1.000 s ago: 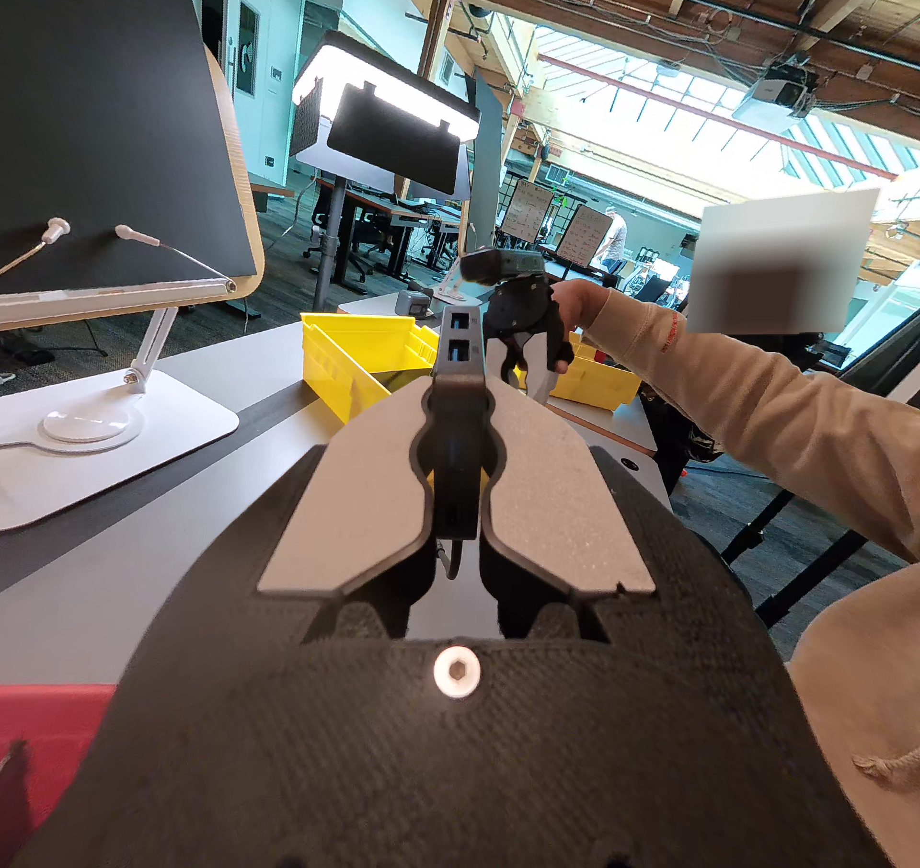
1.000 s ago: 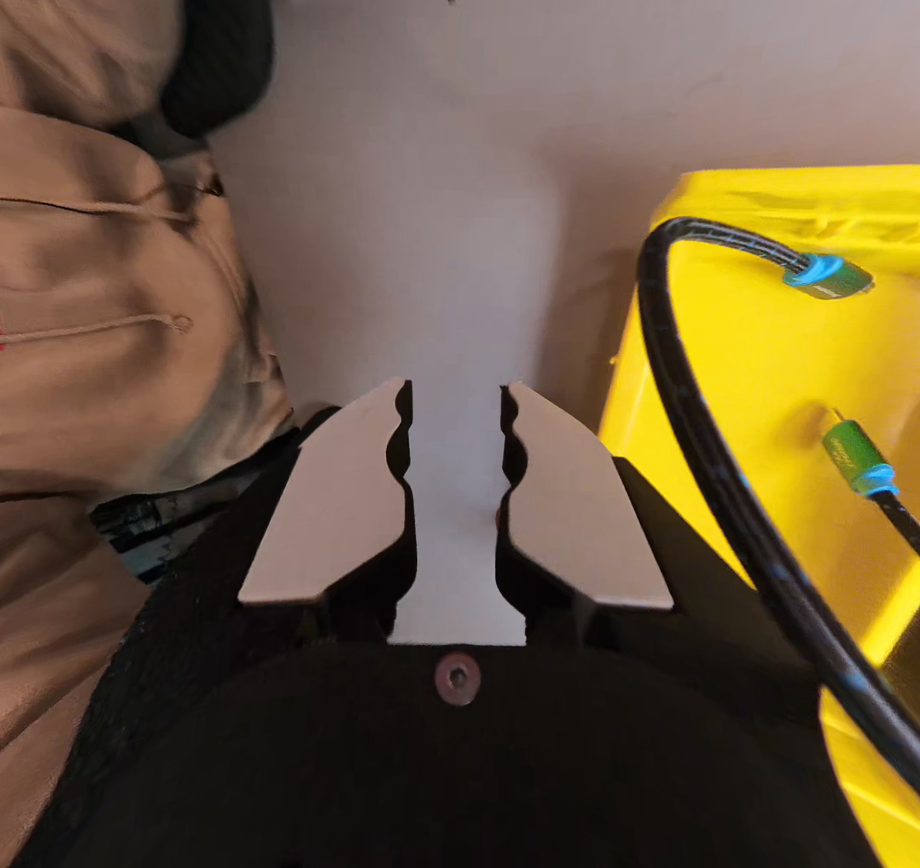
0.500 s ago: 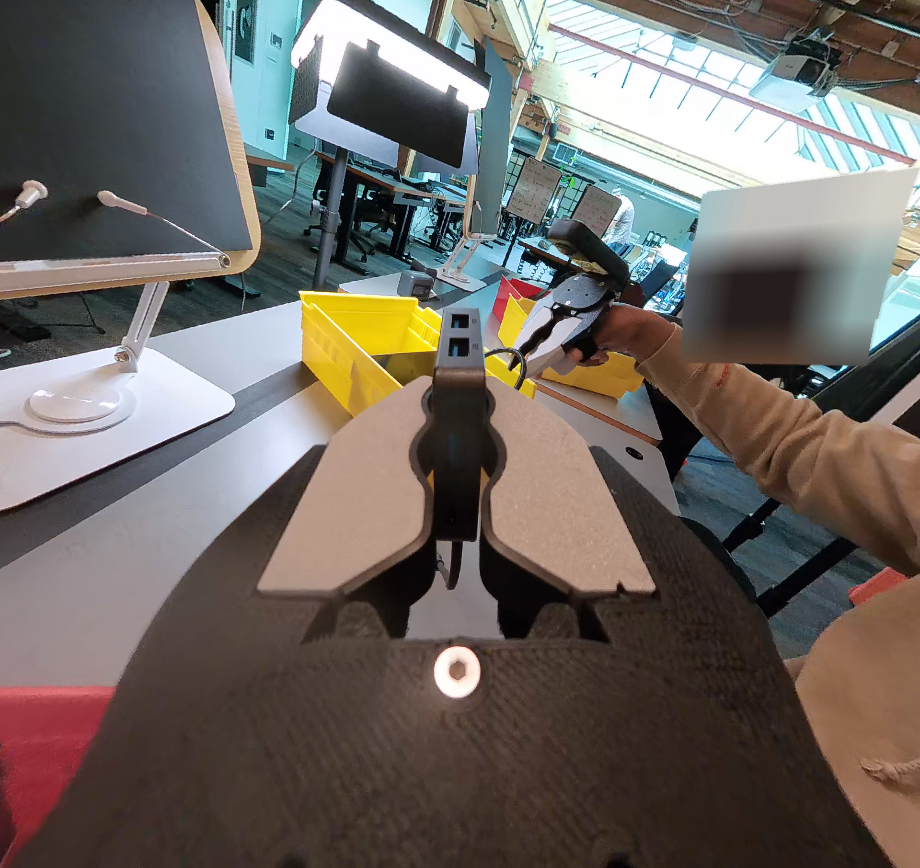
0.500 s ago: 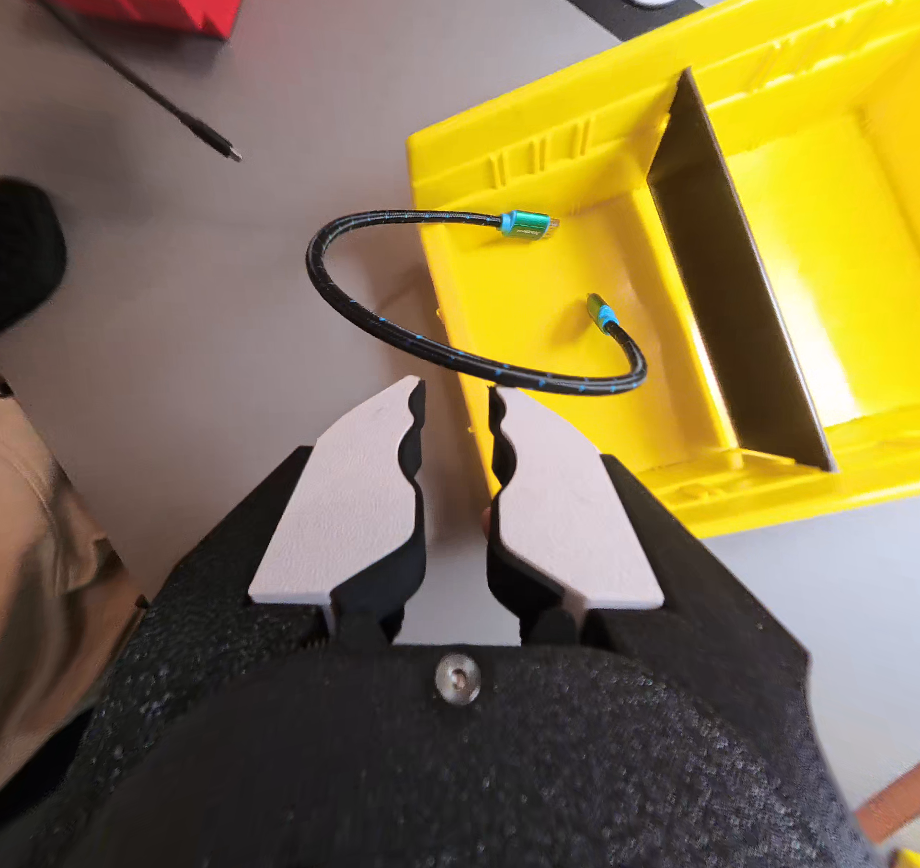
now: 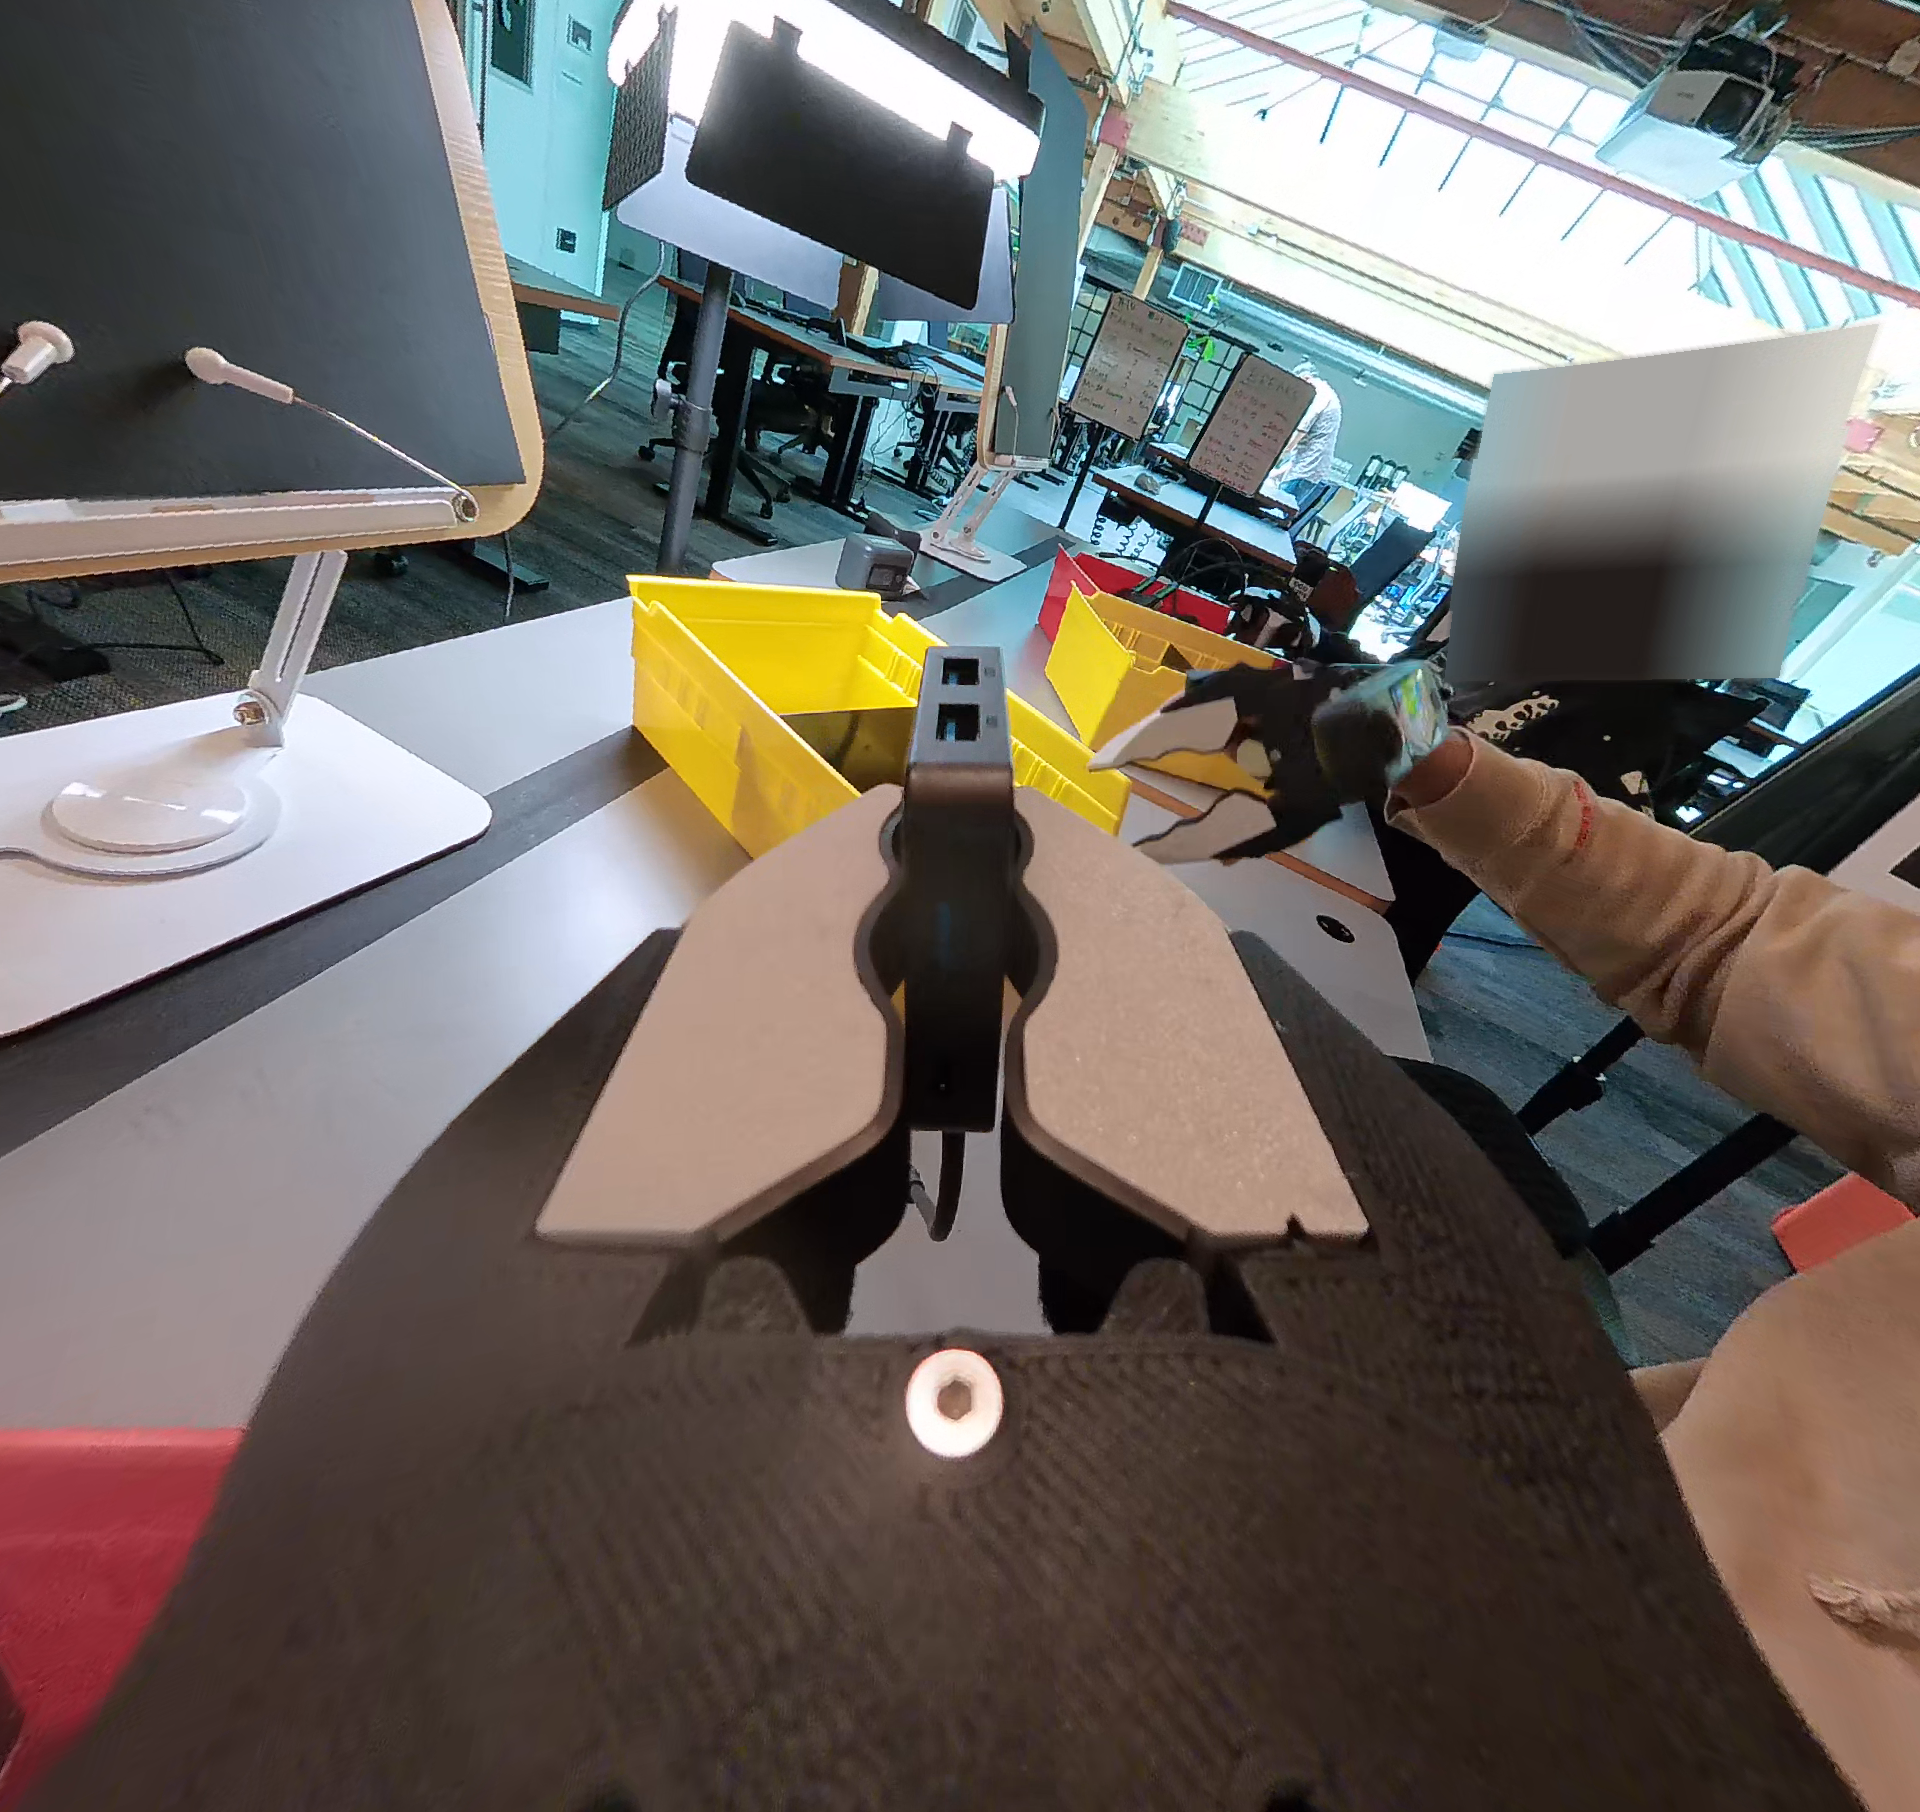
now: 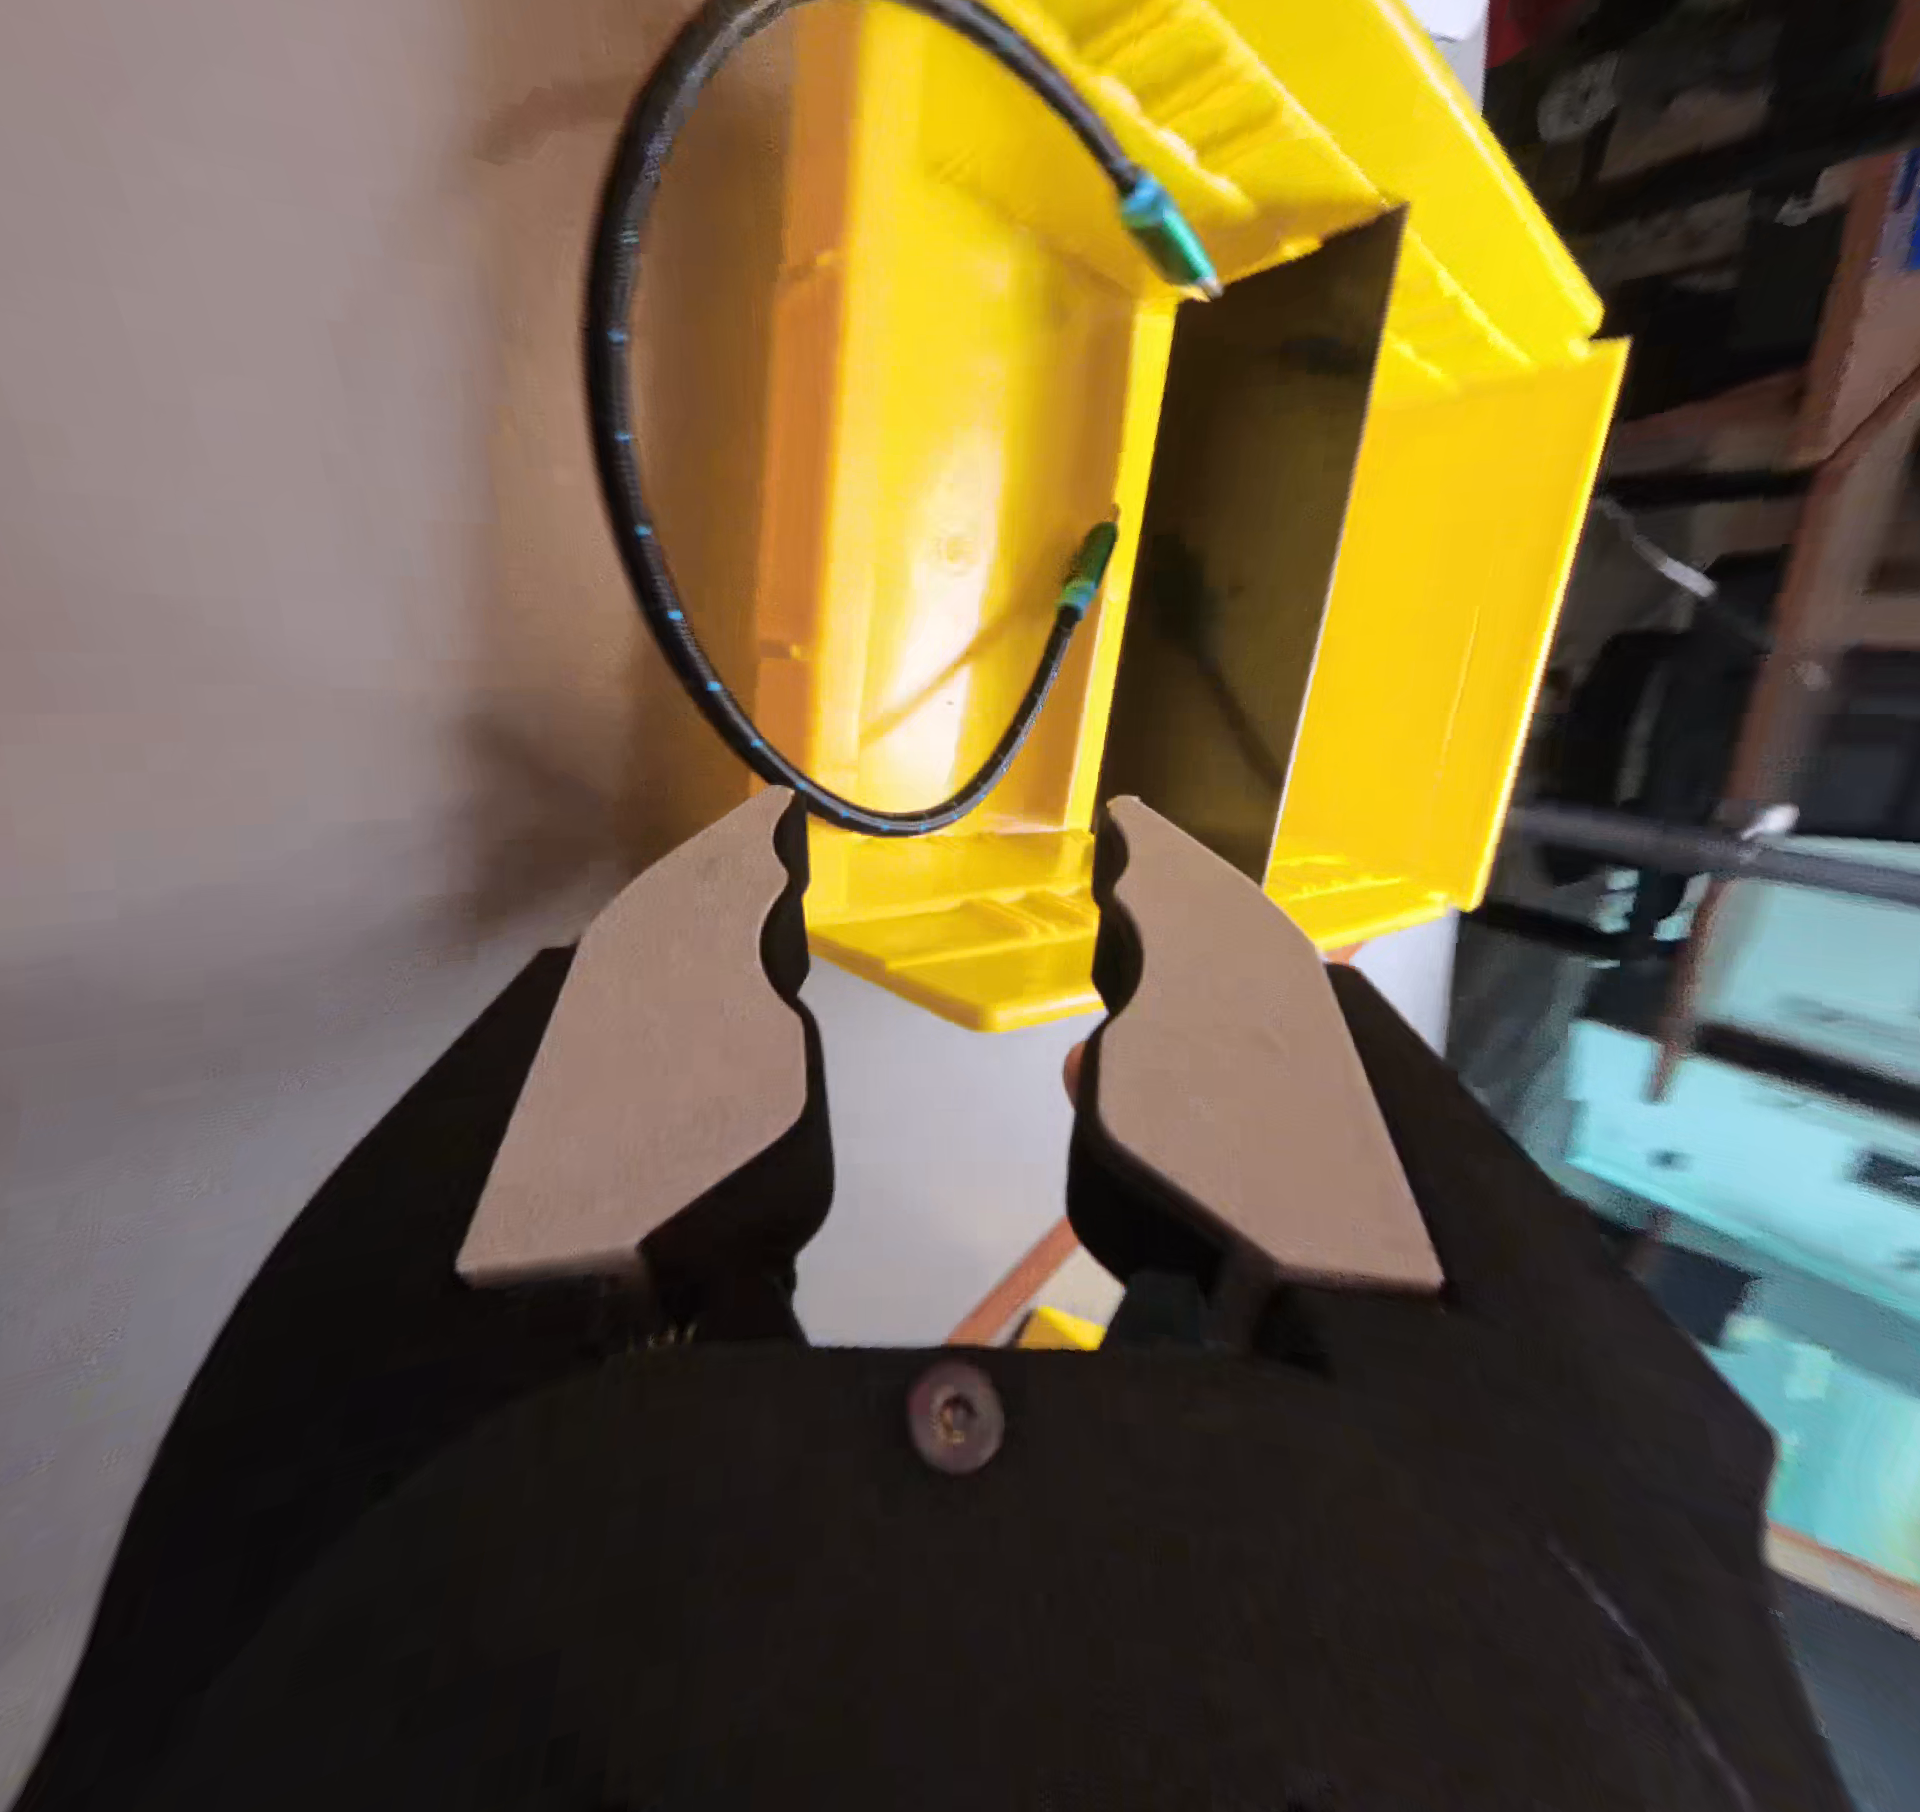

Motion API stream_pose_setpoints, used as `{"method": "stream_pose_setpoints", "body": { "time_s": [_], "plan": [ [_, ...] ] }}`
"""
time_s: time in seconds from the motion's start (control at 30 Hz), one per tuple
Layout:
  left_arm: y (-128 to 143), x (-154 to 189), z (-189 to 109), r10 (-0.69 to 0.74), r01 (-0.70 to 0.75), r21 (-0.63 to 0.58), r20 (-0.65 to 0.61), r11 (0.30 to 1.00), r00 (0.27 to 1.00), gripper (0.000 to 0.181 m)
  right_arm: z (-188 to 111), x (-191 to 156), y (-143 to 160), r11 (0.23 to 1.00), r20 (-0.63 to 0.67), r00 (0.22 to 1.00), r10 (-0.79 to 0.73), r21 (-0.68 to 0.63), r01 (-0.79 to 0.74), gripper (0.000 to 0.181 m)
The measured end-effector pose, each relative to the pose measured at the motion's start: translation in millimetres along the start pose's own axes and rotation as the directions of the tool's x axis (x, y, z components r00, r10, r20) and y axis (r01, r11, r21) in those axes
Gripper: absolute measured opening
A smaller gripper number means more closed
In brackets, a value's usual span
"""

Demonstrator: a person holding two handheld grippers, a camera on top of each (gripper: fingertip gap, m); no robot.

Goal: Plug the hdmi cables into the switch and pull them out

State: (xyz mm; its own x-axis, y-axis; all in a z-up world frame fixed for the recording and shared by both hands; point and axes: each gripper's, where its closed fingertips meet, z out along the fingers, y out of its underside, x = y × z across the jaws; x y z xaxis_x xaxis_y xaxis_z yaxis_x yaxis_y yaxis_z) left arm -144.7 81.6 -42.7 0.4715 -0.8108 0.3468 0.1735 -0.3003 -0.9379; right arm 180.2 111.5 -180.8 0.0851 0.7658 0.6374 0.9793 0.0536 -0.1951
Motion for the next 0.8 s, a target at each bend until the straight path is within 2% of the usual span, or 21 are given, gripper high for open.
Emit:
{"method": "stream_pose_setpoints", "body": {
  "time_s": [0.1, 0.27, 0.3, 0.33, 0.37, 0.47, 0.57, 0.67, 0.73, 0.8],
  "plan": [
    [1, 0, 1, -0.002, 0.002, -0.004, 0.0, 1.0, 1.0, 0.014, 7, -19, -11, 0.989, -0.025, 0.989, -0.145, 0.0, 0.145, 0.048],
    [1, 1, 1, 0.002, -0.002, -0.005, -0.001, 1.0, 1.0, 0.014, 23, -44, -27, 0.983, 0.06, 0.982, -0.18, 0.032, 0.179, 0.043],
    [1, 1, 1, 0.001, -0.001, -0.004, -0.002, 1.0, 1.0, 0.014, 28, -47, -28, 0.978, 0.061, 0.976, -0.209, 0.022, 0.208, 0.036],
    [1, 0, 0, 0.001, -0.001, -0.006, -0.001, 1.0, 1.0, 0.014, 31, -44, -32, 0.968, 0.025, 0.968, -0.249, 0.022, 0.249, 0.014],
    [2, 0, 0, 0.001, -0.001, -0.007, 0.002, 1.0, 1.0, 0.014, 31, -41, -35, 0.956, 0.001, 0.957, -0.291, 0.028, 0.291, 0.007],
    [2, -4, -2, -0.006, 0.006, -0.006, 0.01, 1.0, 1.0, 0.014, 31, -17, -29, 0.962, 0.002, 0.963, -0.269, -0.042, 0.269, 0.007],
    [5, -5, 0, -0.022, 0.022, -0.012, 0.0, 1.0, 1.0, 0.014, 40, 9, -7, 0.957, 0.025, 0.97, -0.243, -0.16, 0.244, 0.007],
    [9, -1, 3, -0.009, 0.009, -0.041, -0.007, 0.999, 1.0, 0.014, 58, 0, 1, 0.956, 0.119, 0.971, -0.21, -0.186, 0.229, 0.007],
    [11, 1, 4, 0.008, -0.008, -0.06, -0.01, 0.998, 1.0, 0.014, 64, 1, 4, 0.954, 0.115, 0.973, -0.202, -0.202, 0.222, 0.01],
    [13, 3, 5, 0.014, -0.015, -0.074, -0.019, 0.997, 1.0, 0.014, 60, 2, 0, 0.975, 0.138, 0.983, -0.122, -0.17, 0.145, 0.023]
  ]
}}
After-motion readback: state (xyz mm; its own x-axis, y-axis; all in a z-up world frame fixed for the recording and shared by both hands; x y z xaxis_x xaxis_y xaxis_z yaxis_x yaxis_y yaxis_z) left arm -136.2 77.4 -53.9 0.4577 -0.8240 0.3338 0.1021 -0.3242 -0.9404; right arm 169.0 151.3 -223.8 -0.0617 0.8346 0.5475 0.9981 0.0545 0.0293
